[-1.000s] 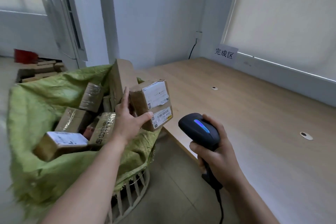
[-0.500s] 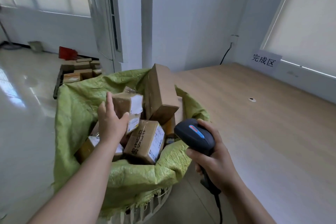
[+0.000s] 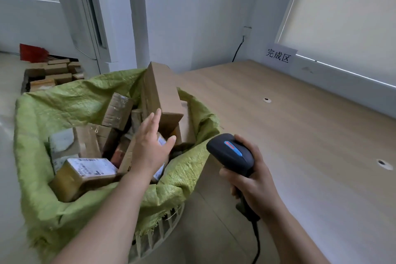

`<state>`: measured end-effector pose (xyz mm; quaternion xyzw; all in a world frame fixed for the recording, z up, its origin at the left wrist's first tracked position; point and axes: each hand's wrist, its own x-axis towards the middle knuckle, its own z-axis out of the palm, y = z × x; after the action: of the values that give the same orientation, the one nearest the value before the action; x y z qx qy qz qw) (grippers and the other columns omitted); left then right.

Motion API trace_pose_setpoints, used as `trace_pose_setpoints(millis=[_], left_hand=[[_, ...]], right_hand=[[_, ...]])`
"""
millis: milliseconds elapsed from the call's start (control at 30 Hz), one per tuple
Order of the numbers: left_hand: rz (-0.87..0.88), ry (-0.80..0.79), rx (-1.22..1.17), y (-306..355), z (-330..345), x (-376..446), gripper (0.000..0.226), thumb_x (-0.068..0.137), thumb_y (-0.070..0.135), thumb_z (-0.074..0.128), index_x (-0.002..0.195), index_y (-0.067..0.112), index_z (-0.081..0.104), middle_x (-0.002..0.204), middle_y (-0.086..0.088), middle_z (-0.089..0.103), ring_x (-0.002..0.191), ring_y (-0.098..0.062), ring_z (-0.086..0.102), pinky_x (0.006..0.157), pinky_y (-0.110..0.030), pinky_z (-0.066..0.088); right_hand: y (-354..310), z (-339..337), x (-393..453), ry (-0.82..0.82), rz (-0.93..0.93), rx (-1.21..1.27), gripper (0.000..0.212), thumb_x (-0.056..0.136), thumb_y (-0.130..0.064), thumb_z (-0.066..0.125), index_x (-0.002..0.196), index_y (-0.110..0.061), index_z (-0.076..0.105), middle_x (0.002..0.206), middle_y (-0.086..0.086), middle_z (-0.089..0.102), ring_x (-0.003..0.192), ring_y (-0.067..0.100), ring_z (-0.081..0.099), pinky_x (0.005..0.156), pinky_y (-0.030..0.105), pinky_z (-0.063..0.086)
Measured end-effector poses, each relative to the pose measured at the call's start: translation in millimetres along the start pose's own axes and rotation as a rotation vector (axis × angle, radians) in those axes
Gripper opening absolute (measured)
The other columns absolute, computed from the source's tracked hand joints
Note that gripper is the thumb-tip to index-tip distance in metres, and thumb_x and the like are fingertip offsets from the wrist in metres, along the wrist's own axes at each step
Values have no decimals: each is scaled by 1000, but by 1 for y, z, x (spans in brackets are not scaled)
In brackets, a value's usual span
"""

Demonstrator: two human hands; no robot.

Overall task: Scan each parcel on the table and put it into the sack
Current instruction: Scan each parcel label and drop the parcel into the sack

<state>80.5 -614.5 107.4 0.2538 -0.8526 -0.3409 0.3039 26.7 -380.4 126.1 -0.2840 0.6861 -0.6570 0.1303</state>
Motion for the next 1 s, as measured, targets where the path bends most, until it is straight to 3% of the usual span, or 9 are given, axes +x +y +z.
trace_pose_setpoints(millis=[233,500,800,1000], left_hand=[[81,-159,-49,56,48,-48,78,87,32,65,150,33,20,156,1,22,143,-16,17,114,-35,21],[224,-339,15,134,101,-116,73,87,34,65,149,27,27,155,0,26,143,-18,18,114,-33,17],[395,-454,-33,229,153,-204,70,87,34,65,147,29,30,146,1,38,134,-19,31,104,-34,32],[514,-515,-81,292,193,-263,70,87,33,66,147,28,31,144,2,39,134,-17,33,103,-31,32]], right_hand=[[-12,-53,-48,112,14,-45,65,71,-13,70,116,-56,53,103,0,62,48,20,50,46,30,45],[-22,-134,-130,277,26,-26,64,72,-12,69,114,-57,53,94,2,62,51,24,48,48,30,44],[-32,-223,-238,491,4,-17,69,80,1,72,114,-57,53,96,-2,63,52,23,48,49,32,45],[-40,-280,-311,623,13,-14,64,71,-14,70,114,-57,52,103,3,60,52,23,48,50,29,45]])
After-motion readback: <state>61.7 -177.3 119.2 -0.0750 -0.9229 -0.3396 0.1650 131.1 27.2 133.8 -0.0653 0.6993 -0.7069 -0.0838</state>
